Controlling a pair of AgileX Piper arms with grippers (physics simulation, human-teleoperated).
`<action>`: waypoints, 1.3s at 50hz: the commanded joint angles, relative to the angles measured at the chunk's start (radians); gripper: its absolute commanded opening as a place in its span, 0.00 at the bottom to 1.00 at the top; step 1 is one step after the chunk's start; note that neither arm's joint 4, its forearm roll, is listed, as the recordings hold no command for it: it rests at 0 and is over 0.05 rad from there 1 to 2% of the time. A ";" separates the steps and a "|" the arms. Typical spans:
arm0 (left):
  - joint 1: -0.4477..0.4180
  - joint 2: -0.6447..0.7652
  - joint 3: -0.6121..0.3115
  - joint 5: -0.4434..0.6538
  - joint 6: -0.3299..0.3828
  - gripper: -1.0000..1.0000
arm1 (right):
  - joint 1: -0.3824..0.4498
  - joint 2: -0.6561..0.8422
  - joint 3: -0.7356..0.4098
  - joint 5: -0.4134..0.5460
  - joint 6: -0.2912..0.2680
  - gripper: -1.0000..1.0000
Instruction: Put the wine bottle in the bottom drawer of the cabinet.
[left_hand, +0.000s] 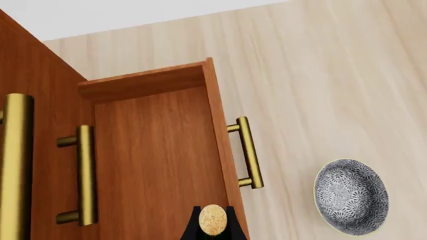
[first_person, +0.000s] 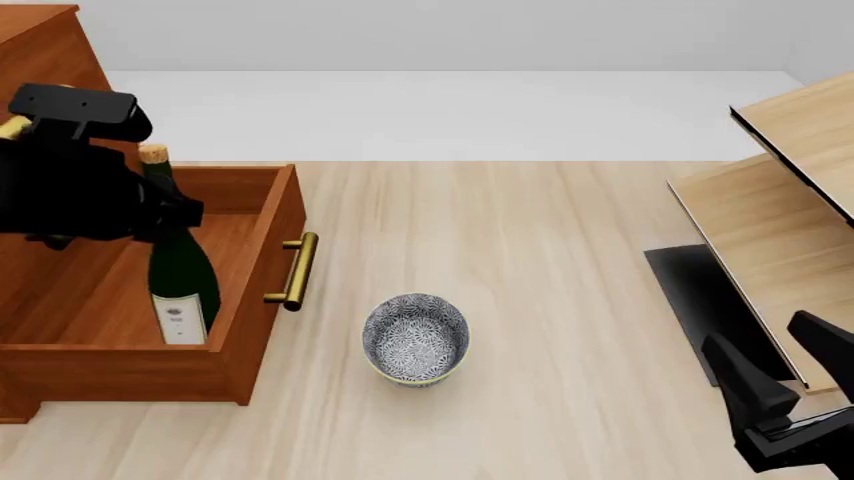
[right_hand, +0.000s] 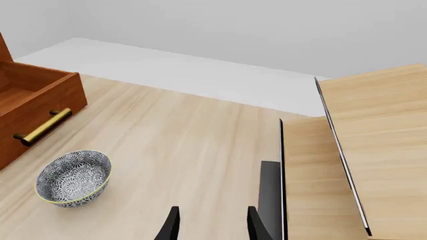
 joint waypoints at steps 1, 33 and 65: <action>-0.003 0.042 -0.021 -0.067 -0.023 0.00 | 0.000 -0.003 0.000 0.003 0.001 1.00; 0.020 0.235 -0.063 -0.179 -0.060 0.00 | 0.005 0.017 0.000 -0.005 -0.005 1.00; 0.084 0.355 -0.058 -0.257 -0.086 0.00 | 0.003 0.038 0.000 -0.024 -0.007 1.00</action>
